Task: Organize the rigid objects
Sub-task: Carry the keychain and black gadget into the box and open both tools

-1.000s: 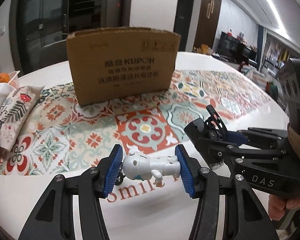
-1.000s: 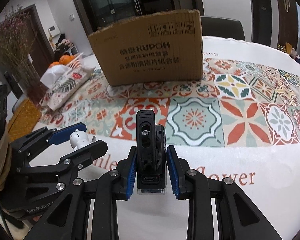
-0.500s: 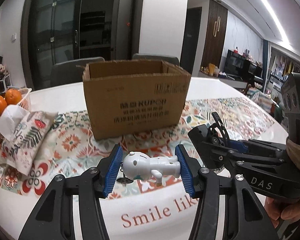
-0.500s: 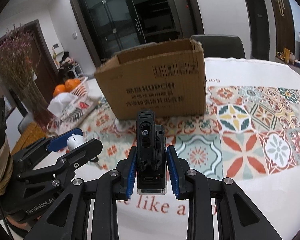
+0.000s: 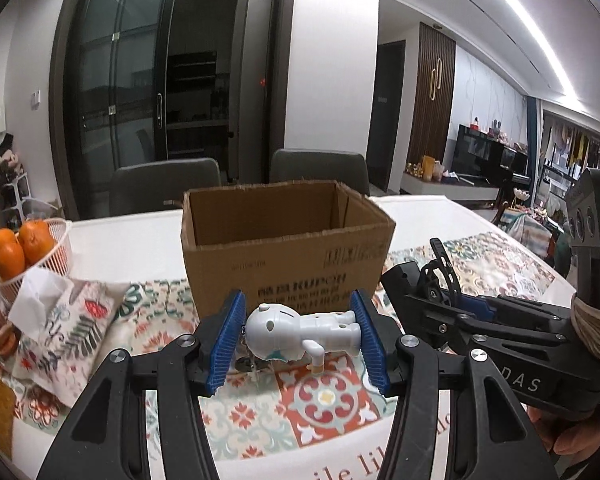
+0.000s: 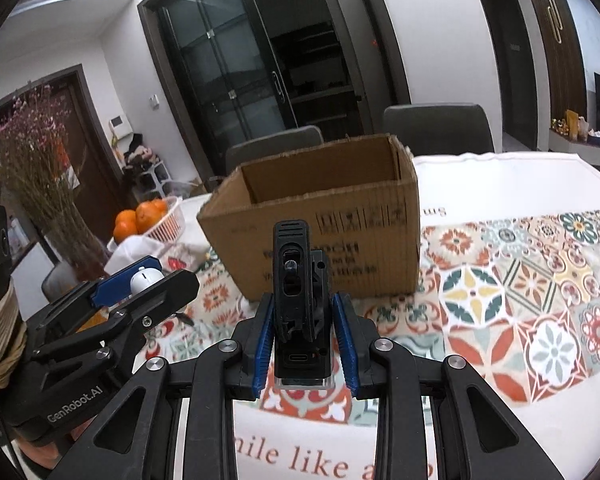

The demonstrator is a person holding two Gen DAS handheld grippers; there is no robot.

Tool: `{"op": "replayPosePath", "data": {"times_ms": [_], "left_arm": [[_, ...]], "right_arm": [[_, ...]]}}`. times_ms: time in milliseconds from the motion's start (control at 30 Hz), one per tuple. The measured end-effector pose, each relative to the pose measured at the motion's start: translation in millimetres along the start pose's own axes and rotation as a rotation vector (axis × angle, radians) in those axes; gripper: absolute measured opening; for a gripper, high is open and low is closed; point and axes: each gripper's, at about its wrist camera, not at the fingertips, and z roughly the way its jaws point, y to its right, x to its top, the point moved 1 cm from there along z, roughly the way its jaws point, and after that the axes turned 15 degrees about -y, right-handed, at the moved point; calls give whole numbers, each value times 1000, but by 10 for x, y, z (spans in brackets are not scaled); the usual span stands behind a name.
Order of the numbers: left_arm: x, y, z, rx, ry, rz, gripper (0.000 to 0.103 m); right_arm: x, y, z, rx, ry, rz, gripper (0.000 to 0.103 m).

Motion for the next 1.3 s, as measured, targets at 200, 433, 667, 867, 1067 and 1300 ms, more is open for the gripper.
{"op": "replayPosePath", "data": {"times_ms": [200, 433, 667, 867, 1067, 1300], "left_arm": [[194, -27, -23, -7, 21, -3, 54], [446, -62, -65, 4, 49, 5, 54], [669, -40, -117, 6, 76, 10, 54], [862, -35, -102, 20, 86, 23, 54], [1022, -58, -12, 30, 79, 23, 54], [1153, -134, 137, 38, 64, 5, 54]], "right_arm": [[216, -24, -71, -1, 41, -5, 30], [465, -49, -127, 5, 82, -12, 30], [685, -71, -176, 19, 110, -14, 30], [841, -57, -217, 16, 125, -19, 30], [997, -37, -223, 7, 137, -31, 30], [1128, -16, -118, 5, 130, -36, 30]]}}
